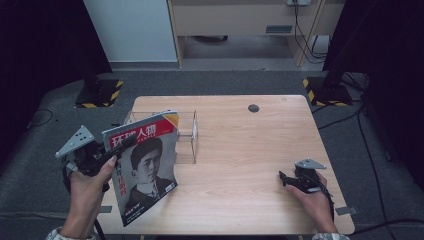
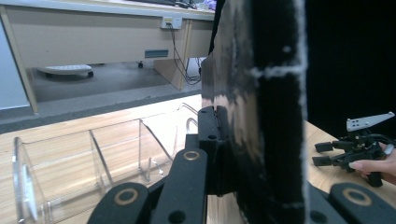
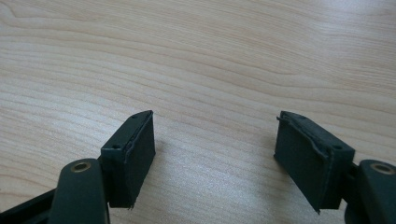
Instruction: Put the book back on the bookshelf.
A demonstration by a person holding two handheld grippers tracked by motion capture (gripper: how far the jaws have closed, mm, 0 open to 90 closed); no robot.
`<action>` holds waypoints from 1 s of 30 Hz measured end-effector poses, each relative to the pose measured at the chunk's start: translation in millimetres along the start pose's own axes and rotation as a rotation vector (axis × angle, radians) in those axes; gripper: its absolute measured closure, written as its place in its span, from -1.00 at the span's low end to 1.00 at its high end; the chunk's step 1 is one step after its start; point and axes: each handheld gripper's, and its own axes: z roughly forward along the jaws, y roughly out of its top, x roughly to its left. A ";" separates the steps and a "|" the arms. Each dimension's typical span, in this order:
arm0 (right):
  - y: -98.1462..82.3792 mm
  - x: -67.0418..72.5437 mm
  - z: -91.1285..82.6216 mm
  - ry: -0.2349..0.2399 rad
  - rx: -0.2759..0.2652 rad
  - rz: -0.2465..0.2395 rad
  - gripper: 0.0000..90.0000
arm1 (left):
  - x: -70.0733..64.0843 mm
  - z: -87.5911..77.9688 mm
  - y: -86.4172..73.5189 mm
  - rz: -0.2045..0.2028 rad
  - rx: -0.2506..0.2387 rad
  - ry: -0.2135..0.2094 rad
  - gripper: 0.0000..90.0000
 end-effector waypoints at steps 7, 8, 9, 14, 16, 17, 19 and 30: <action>0.0 0.0 0.0 0.000 0.000 0.000 -0.36 | 5.2 -4.5 0.6 -0.004 -0.002 0.019 0.93; 0.0 0.0 0.0 0.000 0.000 0.000 -0.36 | 5.8 -5.0 0.6 -0.004 -0.003 0.022 0.92; 0.0 0.0 0.0 0.000 0.000 0.000 -0.36 | 6.7 -5.5 0.7 -0.003 -0.003 0.025 0.93; 0.0 0.1 0.0 0.000 0.000 0.000 -0.36 | 9.9 -9.9 1.7 -0.004 -0.009 0.035 0.92; 0.0 0.0 0.0 0.000 0.000 0.000 -0.36 | 11.2 -12.6 2.3 -0.004 -0.011 0.040 0.93; 0.0 0.0 0.0 0.000 0.000 0.000 -0.36 | 11.8 -13.8 2.5 -0.007 -0.013 0.042 0.93; 0.0 0.0 0.0 0.000 0.000 0.000 -0.36 | 13.7 -16.2 3.2 -0.007 -0.015 0.049 0.93; 0.0 0.1 0.0 0.000 0.000 0.000 -0.36 | 22.9 -27.7 5.4 -0.018 -0.030 0.082 0.93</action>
